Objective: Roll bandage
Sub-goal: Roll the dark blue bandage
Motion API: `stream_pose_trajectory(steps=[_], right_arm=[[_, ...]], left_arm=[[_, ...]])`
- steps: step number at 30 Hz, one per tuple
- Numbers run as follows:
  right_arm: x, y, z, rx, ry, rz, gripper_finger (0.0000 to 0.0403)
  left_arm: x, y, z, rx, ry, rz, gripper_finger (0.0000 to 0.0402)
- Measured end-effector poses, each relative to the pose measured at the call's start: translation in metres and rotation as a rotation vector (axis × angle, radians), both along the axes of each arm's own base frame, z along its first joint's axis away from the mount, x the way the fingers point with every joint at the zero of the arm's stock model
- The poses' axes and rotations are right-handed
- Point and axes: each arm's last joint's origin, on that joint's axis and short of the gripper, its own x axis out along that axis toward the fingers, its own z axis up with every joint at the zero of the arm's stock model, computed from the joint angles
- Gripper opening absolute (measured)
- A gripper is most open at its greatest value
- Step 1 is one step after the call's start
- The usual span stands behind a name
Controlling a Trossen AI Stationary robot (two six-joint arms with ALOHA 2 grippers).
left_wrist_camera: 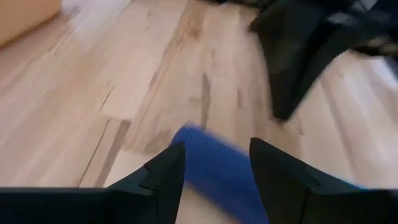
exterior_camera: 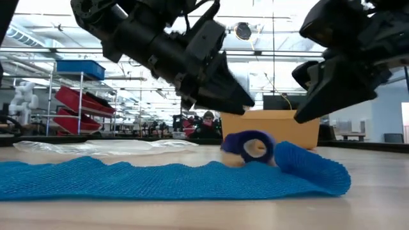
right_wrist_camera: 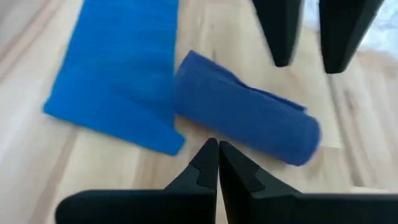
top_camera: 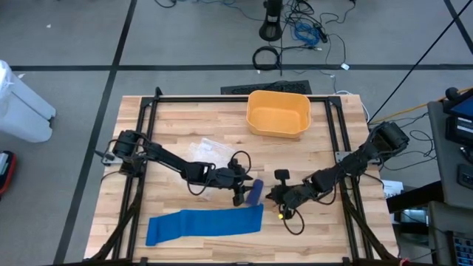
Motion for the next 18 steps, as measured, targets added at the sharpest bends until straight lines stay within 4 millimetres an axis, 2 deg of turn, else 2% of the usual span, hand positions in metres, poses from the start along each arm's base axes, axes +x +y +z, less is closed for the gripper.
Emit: stream_pose_trajectory(steps=[7,18], right_arm=[[0.012,-0.010,0.002,-0.009,-0.072,-0.042,0.0000],[0.031,-0.019,-0.025,-0.034,-0.081,-0.068,0.0000]], left_arm=[[-0.001,0.000,-0.001,0.018,0.023,-0.010,0.0185],[-0.004,0.001,-0.007,0.030,0.080,-0.008,0.0185]])
